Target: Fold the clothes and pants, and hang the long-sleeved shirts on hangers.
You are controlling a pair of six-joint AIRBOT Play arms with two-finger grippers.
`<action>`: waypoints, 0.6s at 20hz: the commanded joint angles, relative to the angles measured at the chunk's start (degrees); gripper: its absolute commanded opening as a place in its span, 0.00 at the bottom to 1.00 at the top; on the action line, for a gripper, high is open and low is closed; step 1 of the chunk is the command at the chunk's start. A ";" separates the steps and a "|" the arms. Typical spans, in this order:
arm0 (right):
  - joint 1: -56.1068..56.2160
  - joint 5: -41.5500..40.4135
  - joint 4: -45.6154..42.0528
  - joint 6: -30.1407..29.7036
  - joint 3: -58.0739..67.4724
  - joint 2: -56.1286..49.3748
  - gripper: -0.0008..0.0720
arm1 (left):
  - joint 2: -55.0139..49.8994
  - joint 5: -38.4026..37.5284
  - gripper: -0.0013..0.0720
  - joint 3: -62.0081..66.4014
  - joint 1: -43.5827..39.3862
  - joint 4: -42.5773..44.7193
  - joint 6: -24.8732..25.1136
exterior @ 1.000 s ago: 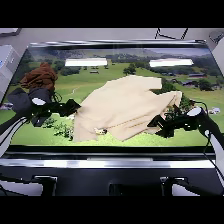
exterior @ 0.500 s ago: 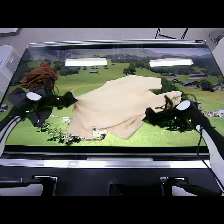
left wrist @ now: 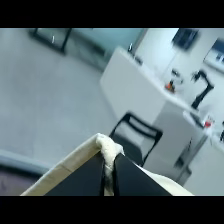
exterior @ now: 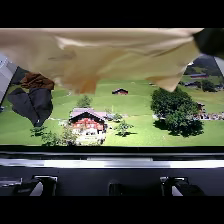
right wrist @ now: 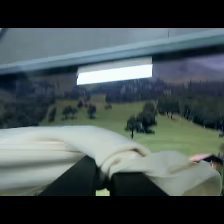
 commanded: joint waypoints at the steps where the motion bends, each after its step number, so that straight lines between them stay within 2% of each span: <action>1: 0.07 3.85 -3.26 3.02 4.59 8.81 0.07 | 13.09 4.98 0.06 1.22 0.83 0.26 0.15; 6: 0.07 6.43 -3.26 4.48 4.59 13.49 0.07 | 17.25 11.30 0.06 1.27 0.85 0.59 0.24; 8: 0.07 13.20 -3.32 6.62 4.33 12.50 0.07 | 15.82 6.38 0.06 1.09 0.85 5.79 0.22; 10: 0.07 22.88 -5.35 6.82 1.44 8.96 0.07 | 12.09 -2.38 0.06 -0.72 0.85 13.40 0.20; 12: 0.07 24.06 -6.73 6.80 -5.99 4.76 0.07 | 5.29 -8.44 0.06 -4.83 0.85 15.34 0.17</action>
